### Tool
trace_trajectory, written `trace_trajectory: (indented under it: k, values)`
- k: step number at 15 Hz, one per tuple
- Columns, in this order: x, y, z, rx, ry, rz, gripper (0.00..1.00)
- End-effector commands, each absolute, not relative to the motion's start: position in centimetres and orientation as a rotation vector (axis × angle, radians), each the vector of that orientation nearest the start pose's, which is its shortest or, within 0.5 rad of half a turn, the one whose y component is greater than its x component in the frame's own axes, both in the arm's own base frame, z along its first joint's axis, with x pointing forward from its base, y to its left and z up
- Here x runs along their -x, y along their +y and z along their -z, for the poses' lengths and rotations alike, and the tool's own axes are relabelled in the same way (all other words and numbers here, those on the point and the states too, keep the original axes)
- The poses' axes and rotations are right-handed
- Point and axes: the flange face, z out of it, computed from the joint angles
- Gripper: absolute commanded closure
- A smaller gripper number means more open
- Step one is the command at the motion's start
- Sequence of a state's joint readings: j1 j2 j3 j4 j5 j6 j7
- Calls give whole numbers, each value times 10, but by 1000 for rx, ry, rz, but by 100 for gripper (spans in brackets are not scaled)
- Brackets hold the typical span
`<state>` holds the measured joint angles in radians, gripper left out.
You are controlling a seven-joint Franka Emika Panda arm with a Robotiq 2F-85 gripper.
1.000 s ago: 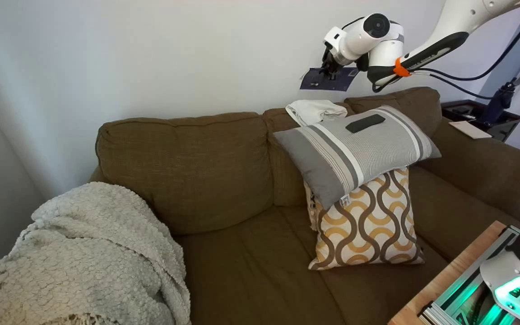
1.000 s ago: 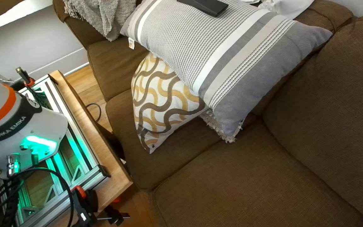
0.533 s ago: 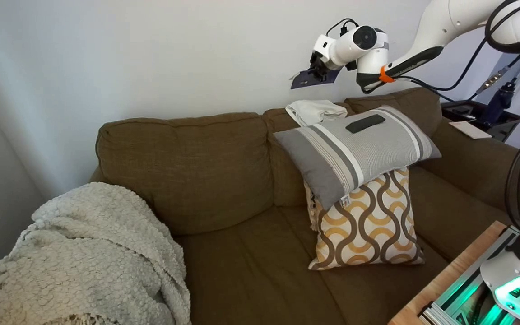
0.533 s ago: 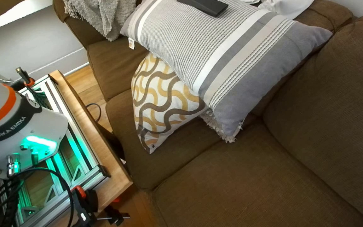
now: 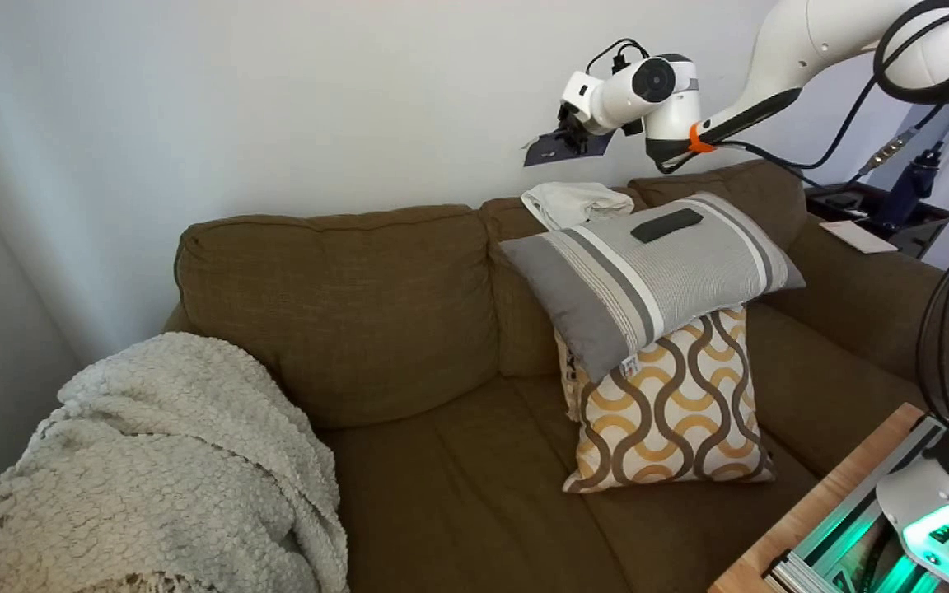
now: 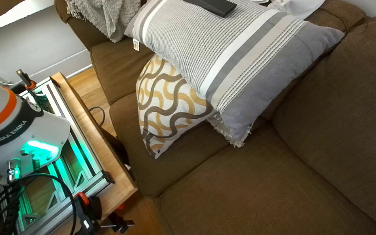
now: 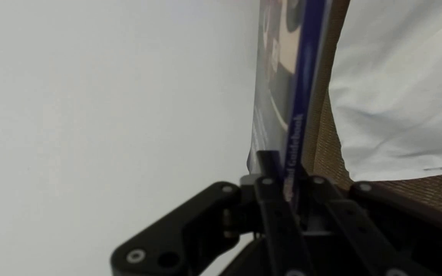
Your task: Put the blue book on the backrest of the sofa
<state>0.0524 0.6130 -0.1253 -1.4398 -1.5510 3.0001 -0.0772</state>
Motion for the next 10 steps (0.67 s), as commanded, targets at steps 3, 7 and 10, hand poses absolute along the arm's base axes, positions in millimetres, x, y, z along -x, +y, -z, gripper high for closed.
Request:
trace_trajectory:
  k: [3, 7, 10]
  values:
    - [-745, 48, -364, -1437, 1406, -729, 97]
    - [-745, 46, -314, -1431, 1436, -719, 97]
    - [-745, 46, -276, -1421, 1471, -692, 97]
